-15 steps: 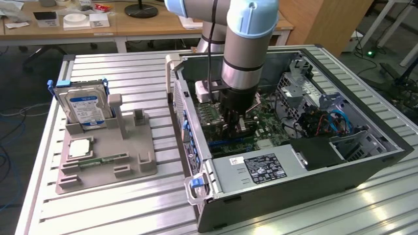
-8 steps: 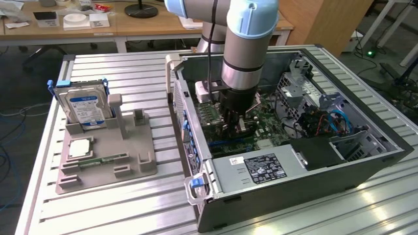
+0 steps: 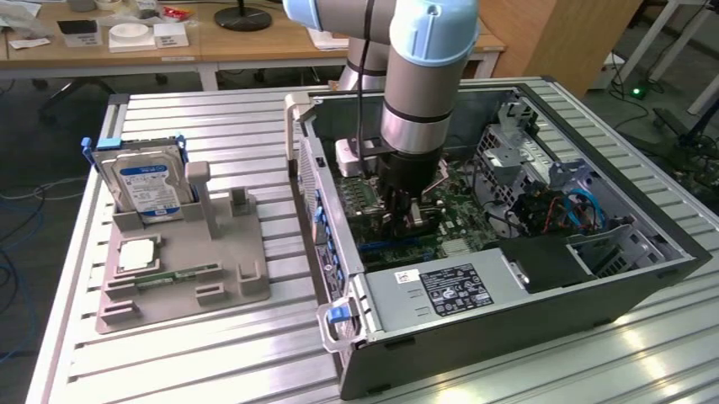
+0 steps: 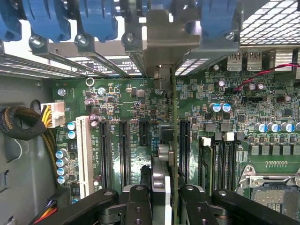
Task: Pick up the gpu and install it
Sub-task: 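Insert the gpu into the slot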
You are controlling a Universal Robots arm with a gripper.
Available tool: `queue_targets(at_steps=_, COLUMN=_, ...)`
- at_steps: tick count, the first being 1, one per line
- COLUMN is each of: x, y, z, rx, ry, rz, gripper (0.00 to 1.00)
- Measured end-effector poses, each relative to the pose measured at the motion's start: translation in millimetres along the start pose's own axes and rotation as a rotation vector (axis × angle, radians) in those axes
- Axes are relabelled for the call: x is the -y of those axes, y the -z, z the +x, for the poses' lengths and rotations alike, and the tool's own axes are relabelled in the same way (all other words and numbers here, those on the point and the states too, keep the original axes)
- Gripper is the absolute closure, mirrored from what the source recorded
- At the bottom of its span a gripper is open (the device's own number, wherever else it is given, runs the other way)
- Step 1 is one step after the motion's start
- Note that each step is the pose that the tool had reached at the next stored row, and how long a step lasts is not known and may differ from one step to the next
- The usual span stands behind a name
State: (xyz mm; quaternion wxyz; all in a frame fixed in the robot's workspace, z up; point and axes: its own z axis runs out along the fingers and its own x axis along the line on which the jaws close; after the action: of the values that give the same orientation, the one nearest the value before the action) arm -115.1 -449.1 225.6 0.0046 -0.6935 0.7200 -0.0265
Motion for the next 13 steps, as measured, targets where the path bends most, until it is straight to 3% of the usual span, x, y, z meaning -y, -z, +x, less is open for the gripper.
queue_targets(at_steps=13, x=-0.3, y=-2.8, z=-0.2, rx=0.0001, ry=0.000, rz=0.0001, gripper=0.72)
